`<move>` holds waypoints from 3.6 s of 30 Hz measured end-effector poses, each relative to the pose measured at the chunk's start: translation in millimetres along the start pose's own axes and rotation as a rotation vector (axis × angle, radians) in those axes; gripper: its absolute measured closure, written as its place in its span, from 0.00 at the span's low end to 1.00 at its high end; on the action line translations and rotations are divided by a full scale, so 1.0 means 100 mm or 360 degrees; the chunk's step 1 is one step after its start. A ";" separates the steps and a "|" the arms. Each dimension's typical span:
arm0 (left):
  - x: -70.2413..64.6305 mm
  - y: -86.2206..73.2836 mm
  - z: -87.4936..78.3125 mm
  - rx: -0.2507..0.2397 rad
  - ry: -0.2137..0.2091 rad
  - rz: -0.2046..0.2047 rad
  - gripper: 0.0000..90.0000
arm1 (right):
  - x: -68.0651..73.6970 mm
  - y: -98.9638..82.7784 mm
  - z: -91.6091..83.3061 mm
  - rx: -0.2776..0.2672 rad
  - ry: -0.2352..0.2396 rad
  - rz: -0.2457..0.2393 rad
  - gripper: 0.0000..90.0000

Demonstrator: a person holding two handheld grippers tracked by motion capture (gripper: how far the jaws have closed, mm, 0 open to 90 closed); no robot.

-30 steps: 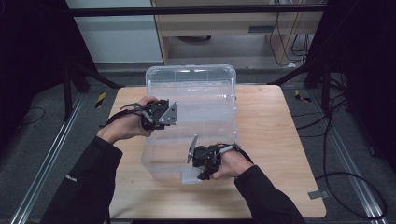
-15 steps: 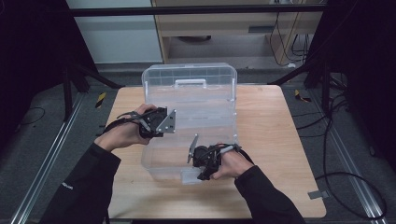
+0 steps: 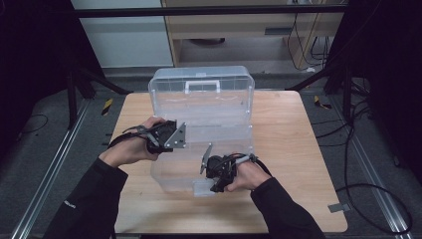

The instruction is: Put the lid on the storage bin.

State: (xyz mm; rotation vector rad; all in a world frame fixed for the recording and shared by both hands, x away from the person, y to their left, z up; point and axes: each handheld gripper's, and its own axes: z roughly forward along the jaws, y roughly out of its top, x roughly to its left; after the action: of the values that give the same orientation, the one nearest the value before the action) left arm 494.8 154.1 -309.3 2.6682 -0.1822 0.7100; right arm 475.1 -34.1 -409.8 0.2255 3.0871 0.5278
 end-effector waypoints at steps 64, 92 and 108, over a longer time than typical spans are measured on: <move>-0.14 -0.04 0.02 -0.0046 -0.0028 -0.0090 0.91 | -0.13 -1.01 -1.10 -0.1413 -0.0491 0.0666 1.00; -0.19 -0.05 0.02 -0.0050 -0.0064 -0.0084 0.91 | -0.63 -1.13 -1.13 -0.1429 -0.0680 0.0969 1.00; -0.23 -0.05 0.04 -0.0055 -0.0122 -0.0085 0.91 | -0.64 -1.16 -1.13 -0.1423 -0.0697 0.0994 1.00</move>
State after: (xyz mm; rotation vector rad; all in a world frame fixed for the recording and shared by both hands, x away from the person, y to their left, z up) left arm 478.1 158.2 -325.8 2.6584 -0.1418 0.5833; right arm 519.7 -188.5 -343.0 1.0819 2.0468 1.5221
